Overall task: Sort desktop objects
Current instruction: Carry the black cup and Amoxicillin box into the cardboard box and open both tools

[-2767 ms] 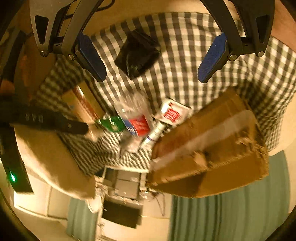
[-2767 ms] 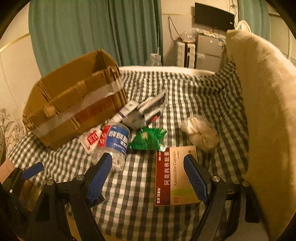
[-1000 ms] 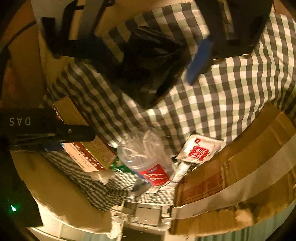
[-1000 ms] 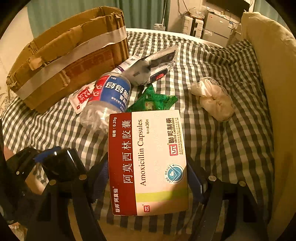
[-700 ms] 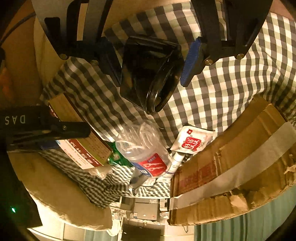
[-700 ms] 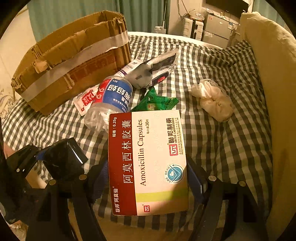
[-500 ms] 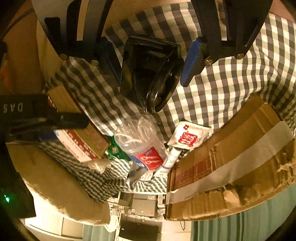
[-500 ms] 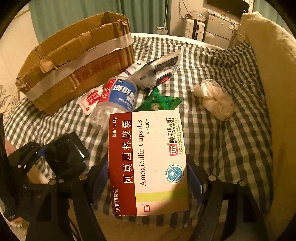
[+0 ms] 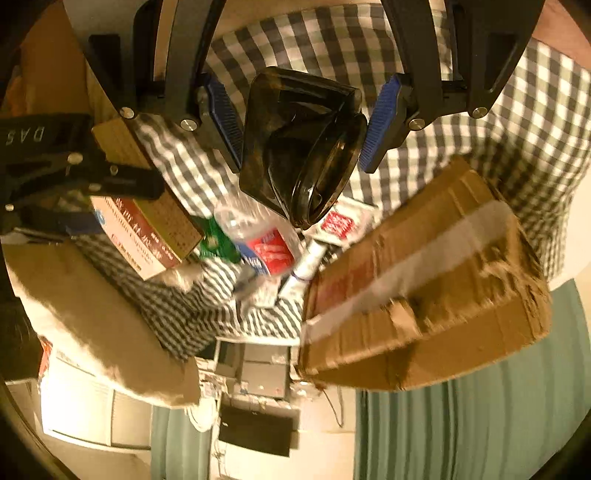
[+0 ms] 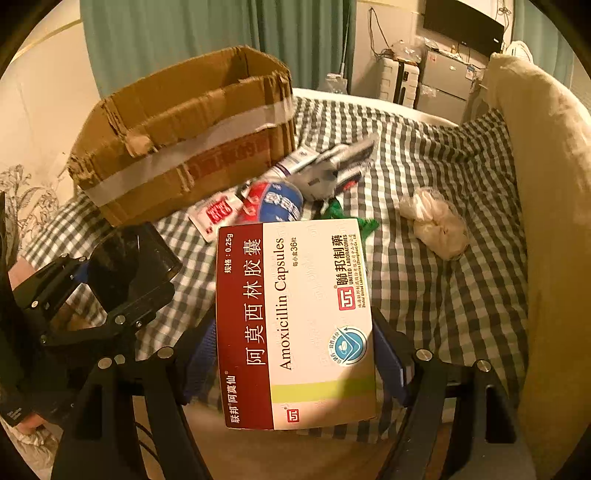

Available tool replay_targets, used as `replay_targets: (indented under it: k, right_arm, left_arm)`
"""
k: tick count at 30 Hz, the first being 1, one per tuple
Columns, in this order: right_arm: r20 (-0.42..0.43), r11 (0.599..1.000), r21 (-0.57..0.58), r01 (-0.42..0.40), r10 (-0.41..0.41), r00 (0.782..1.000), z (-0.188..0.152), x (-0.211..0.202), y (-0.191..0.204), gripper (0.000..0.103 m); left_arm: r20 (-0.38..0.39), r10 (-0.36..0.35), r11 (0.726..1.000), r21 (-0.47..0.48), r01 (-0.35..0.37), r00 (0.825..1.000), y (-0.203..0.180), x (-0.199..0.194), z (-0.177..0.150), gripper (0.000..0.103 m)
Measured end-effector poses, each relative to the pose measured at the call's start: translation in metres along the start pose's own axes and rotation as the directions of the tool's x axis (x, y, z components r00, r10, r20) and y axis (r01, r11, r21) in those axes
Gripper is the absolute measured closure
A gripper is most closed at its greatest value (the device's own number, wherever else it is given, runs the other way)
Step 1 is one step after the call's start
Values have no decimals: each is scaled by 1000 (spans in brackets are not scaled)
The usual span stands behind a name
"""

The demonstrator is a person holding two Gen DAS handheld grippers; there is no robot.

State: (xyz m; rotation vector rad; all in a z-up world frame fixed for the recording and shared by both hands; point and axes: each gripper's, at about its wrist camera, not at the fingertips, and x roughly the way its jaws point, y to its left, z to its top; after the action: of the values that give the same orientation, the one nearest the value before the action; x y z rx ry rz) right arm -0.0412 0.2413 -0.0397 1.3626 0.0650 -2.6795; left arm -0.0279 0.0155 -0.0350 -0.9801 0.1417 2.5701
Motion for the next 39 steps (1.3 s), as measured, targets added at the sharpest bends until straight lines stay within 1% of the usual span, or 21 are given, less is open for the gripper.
replay_targets:
  k: [7,9,14,19,21,24,27,29,32,33,35,38,39]
  right_arm:
    - [34,1000,-3,-28,28,999,12,-13,9,28]
    - [38,999,-4,-38,39,999,15,-15,11,28]
    - [58,998,0,-67,67,996,27,-19,14,28]
    - [88,995,0,-104,104,991,41,-26,18,28]
    - [106,992,2,-122,121,987,47,-31,18,28]
    - [121,983,24,-181,177,977,63,-37,14,28]
    - [151,972,44,-232,223,963,84,-42,14,28]
    - [179,969,37,-245,234,955,102,-43,17,28]
    - [215,967,28,-254,242,946,128,-38,26,28]
    - [223,965,26,-262,250,942,136,-35,29,28]
    - [240,962,22,-273,260,935,153,-26,37,28]
    - [240,964,10,-264,254,937,169,-7,52,28]
    - [239,966,5,-259,250,938,174,0,56,28]
  left_arm:
    - [17,40,999,-34,-40,999,7,-12,15,38]
    - [9,39,998,-40,-38,999,10,-13,19,38]
    - [41,81,996,-49,-79,996,18,-23,31,38]
    - [78,105,992,-82,-99,991,31,-39,44,38]
    - [97,106,990,-104,-96,990,38,-49,52,38]
    - [143,117,985,-140,-97,983,50,-65,66,38]
    - [173,156,977,-169,-127,972,65,-76,82,38]
    - [196,186,971,-185,-150,963,76,-79,93,38]
    - [202,233,960,-202,-192,951,94,-73,109,38]
    - [192,242,956,-213,-200,951,100,-67,114,38]
    - [178,242,947,-258,-192,954,117,-52,124,38]
    - [174,253,938,-286,-197,952,131,-35,129,38]
    - [170,240,939,-291,-184,956,135,-29,130,38]
